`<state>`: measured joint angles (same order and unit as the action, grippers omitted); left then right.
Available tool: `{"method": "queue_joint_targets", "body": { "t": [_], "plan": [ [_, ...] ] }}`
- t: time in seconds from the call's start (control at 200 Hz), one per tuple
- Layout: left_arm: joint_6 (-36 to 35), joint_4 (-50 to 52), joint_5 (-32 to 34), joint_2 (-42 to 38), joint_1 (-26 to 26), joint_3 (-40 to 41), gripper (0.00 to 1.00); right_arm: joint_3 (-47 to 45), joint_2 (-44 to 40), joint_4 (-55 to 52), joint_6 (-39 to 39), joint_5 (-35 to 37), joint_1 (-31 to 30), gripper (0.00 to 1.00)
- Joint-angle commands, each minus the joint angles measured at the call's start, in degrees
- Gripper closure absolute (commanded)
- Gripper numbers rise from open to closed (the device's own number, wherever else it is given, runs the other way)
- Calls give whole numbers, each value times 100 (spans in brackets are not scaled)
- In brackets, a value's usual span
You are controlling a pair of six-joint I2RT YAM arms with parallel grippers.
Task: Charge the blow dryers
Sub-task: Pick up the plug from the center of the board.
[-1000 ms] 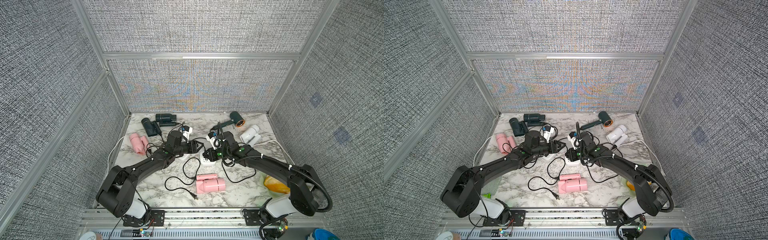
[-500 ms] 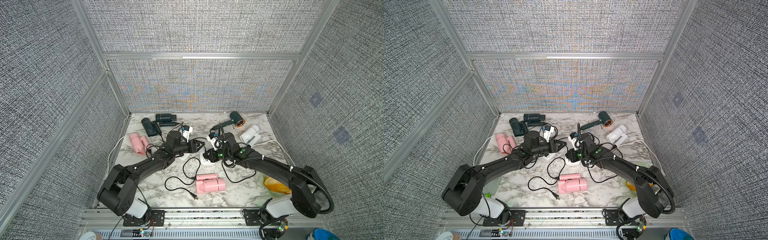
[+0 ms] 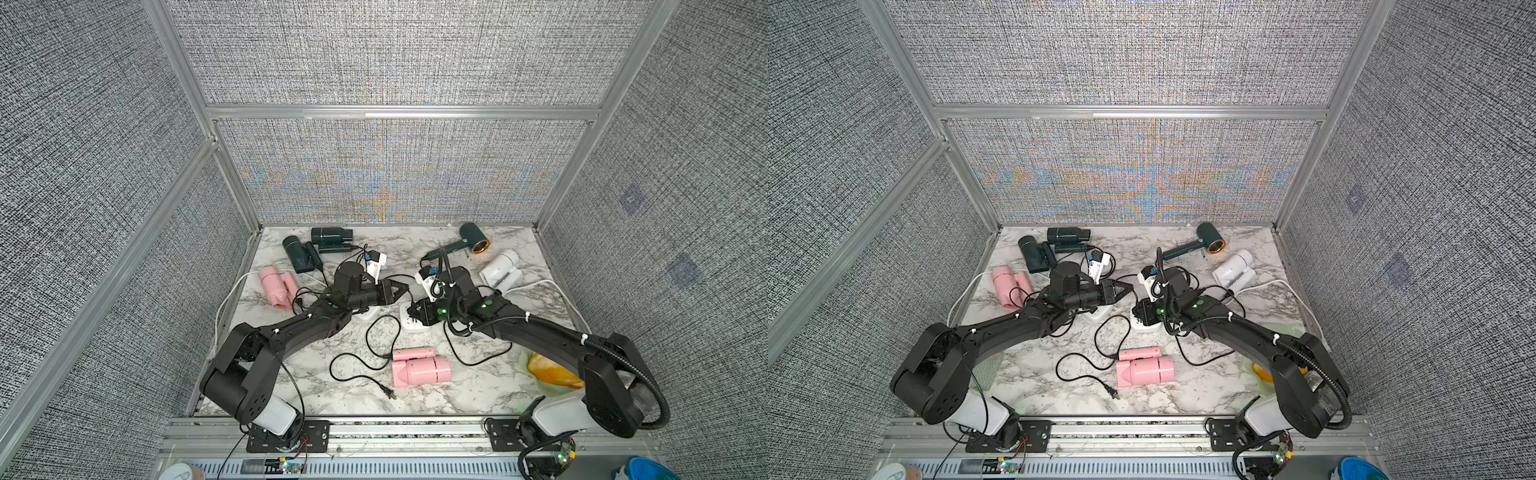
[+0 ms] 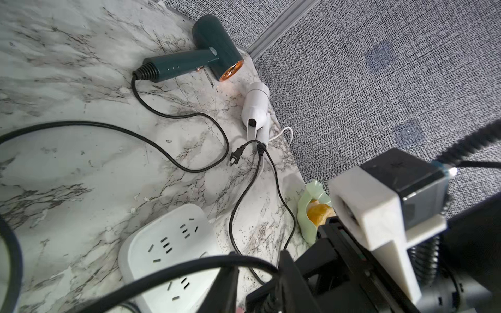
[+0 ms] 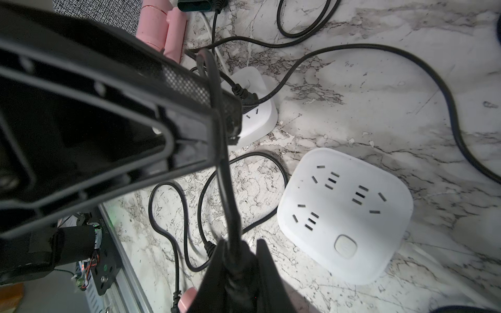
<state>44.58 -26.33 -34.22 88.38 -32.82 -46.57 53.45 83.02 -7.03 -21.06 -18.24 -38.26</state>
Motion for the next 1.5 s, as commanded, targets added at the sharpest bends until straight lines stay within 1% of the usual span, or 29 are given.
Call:
{"method": "queue_joint_targets", "body": {
  "t": [0.0,0.135,0.165,0.395,0.51,0.685,0.785,0.885,1.126,1.186,1.366,1.496],
  "plan": [
    [227,-637,-314,77,11,37,63,-1,-37,239,-56,70,-6,90],
    [325,-833,-448,160,-13,73,62,1,-76,281,-74,145,-10,90],
    [311,-830,-478,179,-32,70,62,-173,-80,298,-81,137,-9,90],
    [360,-942,-506,215,-70,114,67,-195,-29,316,-47,49,-7,90],
    [359,-958,-498,220,-71,77,72,-219,-30,337,-48,24,-8,90],
    [369,-1010,-542,263,-76,64,76,-238,-84,351,-62,13,-15,90],
    [394,-1050,-577,268,-76,73,83,-239,-96,351,-65,44,-14,90],
    [359,-1033,-569,234,-84,81,84,-252,-84,375,-84,58,-10,90],
    [114,-747,-469,119,-98,47,92,-275,-88,404,-128,86,-9,89],
    [-11,-588,-421,86,-108,20,93,-267,-93,404,-152,82,-8,86],
    [-371,-94,-226,56,-193,-80,94,-200,-118,366,-228,-9,27,65],
    [-609,261,-20,44,-296,-149,94,-86,-163,170,-225,-65,85,60]
  ]
}}
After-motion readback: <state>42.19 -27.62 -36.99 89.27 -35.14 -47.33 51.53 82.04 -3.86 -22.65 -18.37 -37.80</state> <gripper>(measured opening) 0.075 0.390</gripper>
